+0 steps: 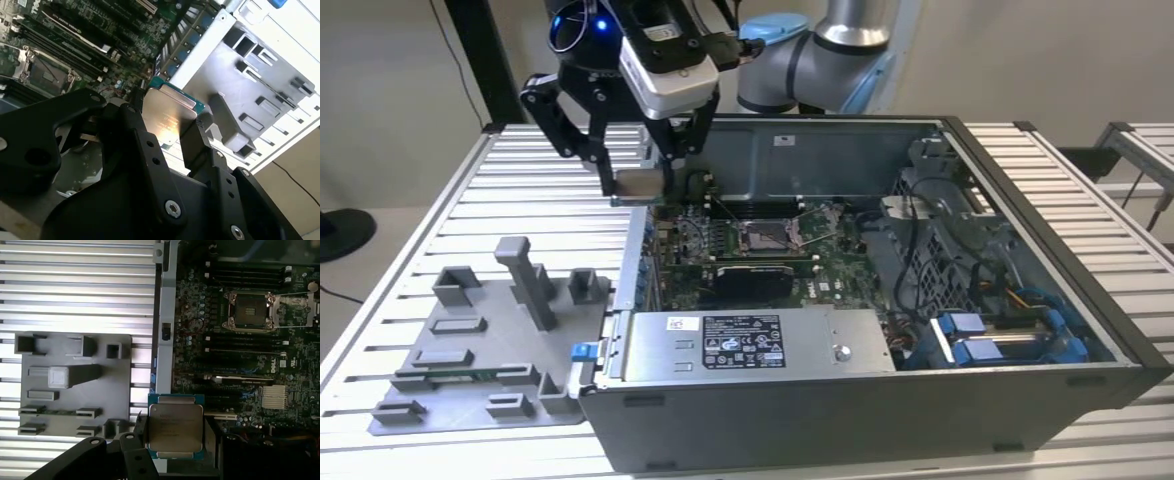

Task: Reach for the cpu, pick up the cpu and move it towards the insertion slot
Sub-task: 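Pick up the cpu and move it towards the insertion slot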

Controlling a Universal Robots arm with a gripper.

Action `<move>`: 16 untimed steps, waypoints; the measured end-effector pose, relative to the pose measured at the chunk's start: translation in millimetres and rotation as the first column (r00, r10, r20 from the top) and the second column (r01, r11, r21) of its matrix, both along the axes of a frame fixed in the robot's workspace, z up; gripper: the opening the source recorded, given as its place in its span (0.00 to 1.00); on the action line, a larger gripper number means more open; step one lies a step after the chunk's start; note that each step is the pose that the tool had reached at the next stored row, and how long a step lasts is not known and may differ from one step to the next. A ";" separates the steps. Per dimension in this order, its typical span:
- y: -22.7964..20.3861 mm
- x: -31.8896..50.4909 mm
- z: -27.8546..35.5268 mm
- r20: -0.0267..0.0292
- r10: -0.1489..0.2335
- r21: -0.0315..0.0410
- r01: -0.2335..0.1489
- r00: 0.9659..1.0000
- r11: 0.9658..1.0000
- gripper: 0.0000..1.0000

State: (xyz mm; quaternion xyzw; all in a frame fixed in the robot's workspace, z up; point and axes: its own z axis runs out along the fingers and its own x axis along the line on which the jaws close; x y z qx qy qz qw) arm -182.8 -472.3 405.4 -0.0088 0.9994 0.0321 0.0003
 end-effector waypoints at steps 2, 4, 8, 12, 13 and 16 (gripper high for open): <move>0.0 1.9 0.0 0.000 0.000 0.000 0.000 1.000 1.000 0.00; 0.0 3.9 0.0 0.000 0.000 0.000 0.000 1.000 1.000 0.00; 0.0 8.0 0.0 0.000 0.000 0.000 0.000 1.000 1.000 0.00; 0.0 13.0 0.0 0.000 0.000 0.000 0.000 1.000 1.000 0.00; 0.0 14.1 0.0 0.000 0.000 0.000 0.000 1.000 1.000 0.00; 0.0 18.2 0.0 0.000 0.000 0.000 0.000 1.000 1.000 0.00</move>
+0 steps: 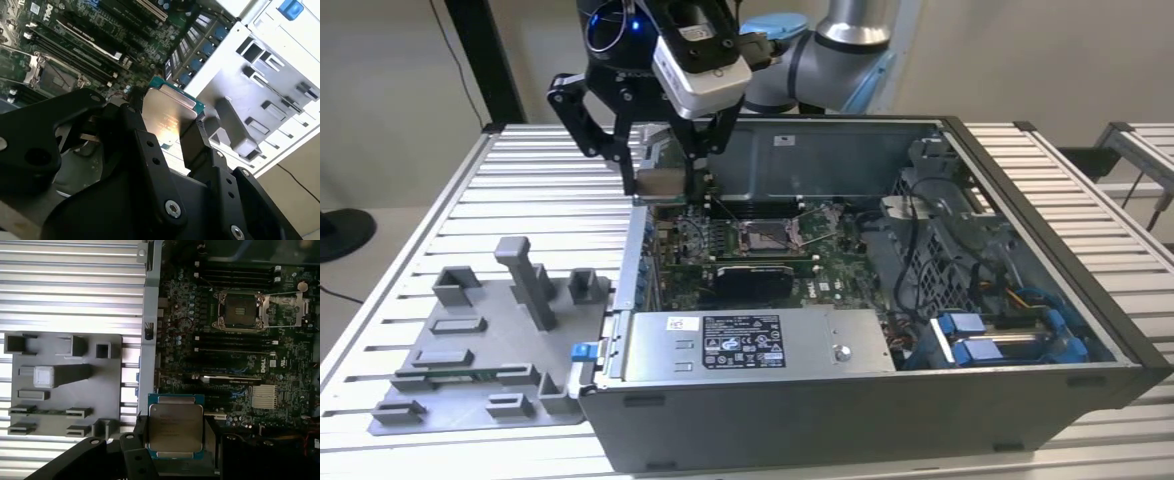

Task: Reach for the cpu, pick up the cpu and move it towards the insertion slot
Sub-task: 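Pick up the cpu and move it towards the insertion slot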

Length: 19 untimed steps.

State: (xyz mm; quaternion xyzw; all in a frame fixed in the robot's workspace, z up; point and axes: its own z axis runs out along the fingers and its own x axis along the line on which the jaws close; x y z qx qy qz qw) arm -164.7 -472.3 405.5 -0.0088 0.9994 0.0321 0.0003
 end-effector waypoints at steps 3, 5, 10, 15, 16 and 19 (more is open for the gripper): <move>0.0 2.7 0.0 0.000 0.000 0.000 0.000 1.000 1.000 0.00; 0.0 2.9 0.0 0.000 0.000 0.000 0.000 1.000 1.000 0.00; 0.0 3.0 0.0 0.000 0.000 0.000 0.000 1.000 1.000 0.00; 0.0 3.6 0.0 0.000 0.000 0.000 0.000 1.000 1.000 0.00; 0.0 4.2 0.0 0.000 0.000 0.000 0.000 1.000 1.000 0.00; 0.2 7.5 0.0 0.000 0.000 0.000 0.000 1.000 1.000 0.00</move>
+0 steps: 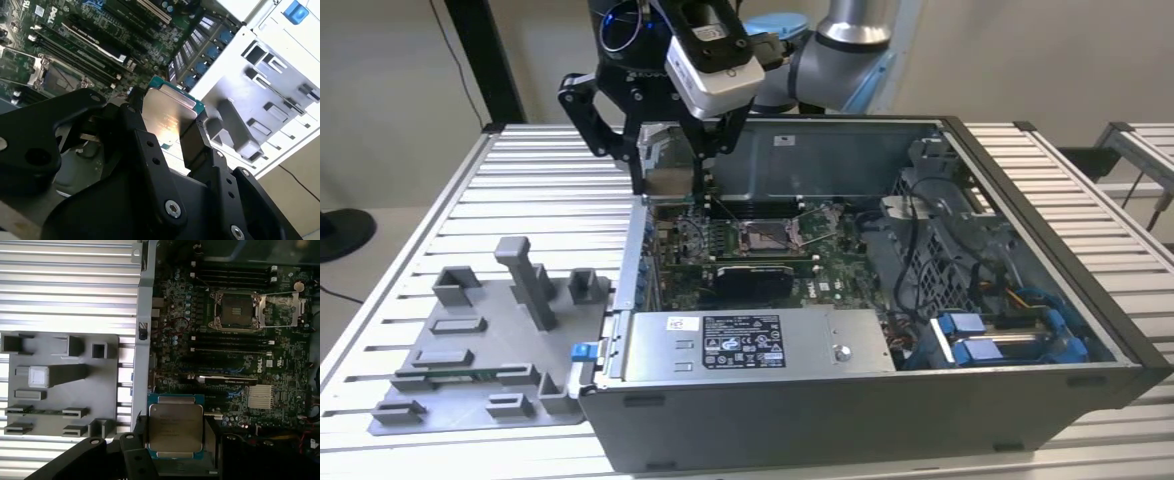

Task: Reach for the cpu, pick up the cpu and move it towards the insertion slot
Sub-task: 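Pick up the cpu and move it towards the insertion slot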

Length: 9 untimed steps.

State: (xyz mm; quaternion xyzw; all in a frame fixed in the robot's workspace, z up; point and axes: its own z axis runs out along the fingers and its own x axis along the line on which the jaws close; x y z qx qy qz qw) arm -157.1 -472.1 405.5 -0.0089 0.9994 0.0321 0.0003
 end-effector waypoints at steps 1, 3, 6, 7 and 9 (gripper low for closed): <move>0.0 3.0 0.0 0.000 0.000 0.000 0.000 1.000 1.000 0.00; 0.0 11.4 -0.2 0.000 0.000 0.000 0.000 1.000 1.000 0.00; 0.2 24.7 -0.8 -0.002 0.000 0.000 0.000 1.000 1.000 0.00; 0.2 29.3 -0.8 -0.002 0.000 0.000 0.000 1.000 1.000 0.00; 0.8 38.2 -0.9 -0.003 0.000 0.000 0.000 1.000 1.000 0.00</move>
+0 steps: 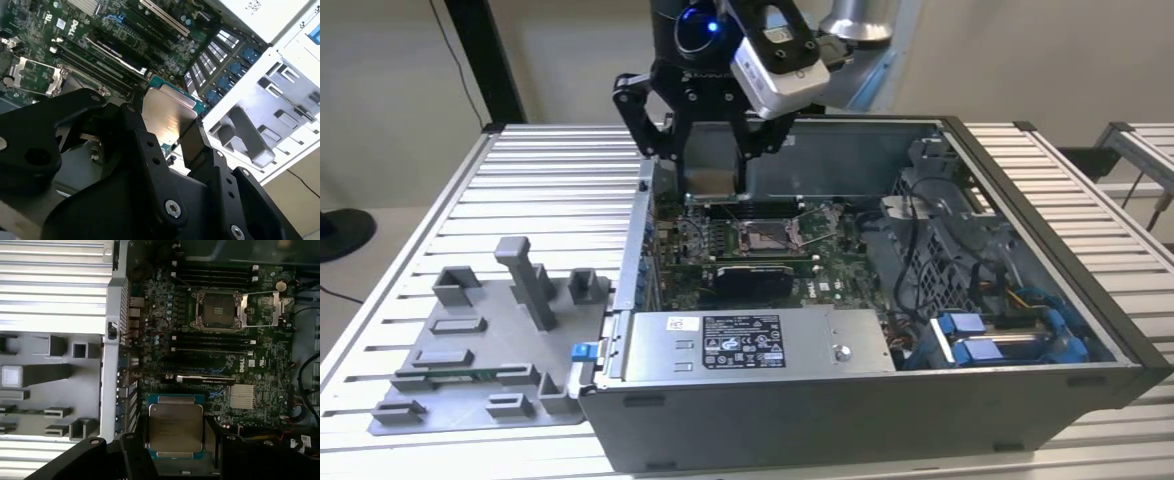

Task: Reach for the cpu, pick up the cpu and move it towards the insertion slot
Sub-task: 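Pick up the cpu and move it towards the insertion slot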

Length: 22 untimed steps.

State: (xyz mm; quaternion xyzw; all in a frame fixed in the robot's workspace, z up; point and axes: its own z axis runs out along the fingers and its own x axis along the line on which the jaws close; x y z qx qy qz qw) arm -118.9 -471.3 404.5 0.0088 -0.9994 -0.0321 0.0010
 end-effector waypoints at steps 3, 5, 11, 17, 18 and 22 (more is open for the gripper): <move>1.8 13.9 -0.7 -0.001 0.000 0.000 0.000 1.000 1.000 0.00; 3.1 22.6 -1.3 -0.001 0.000 0.000 0.000 1.000 1.000 0.00; 6.5 44.3 -2.4 -0.002 0.000 0.000 0.000 1.000 1.000 0.00; 10.4 62.3 -3.7 -0.002 0.000 0.000 0.000 1.000 1.000 0.00; 11.1 64.5 -3.9 -0.002 0.000 0.000 0.000 1.000 1.000 0.00; 14.6 72.4 -4.4 -0.002 0.000 0.000 0.000 1.000 1.000 0.00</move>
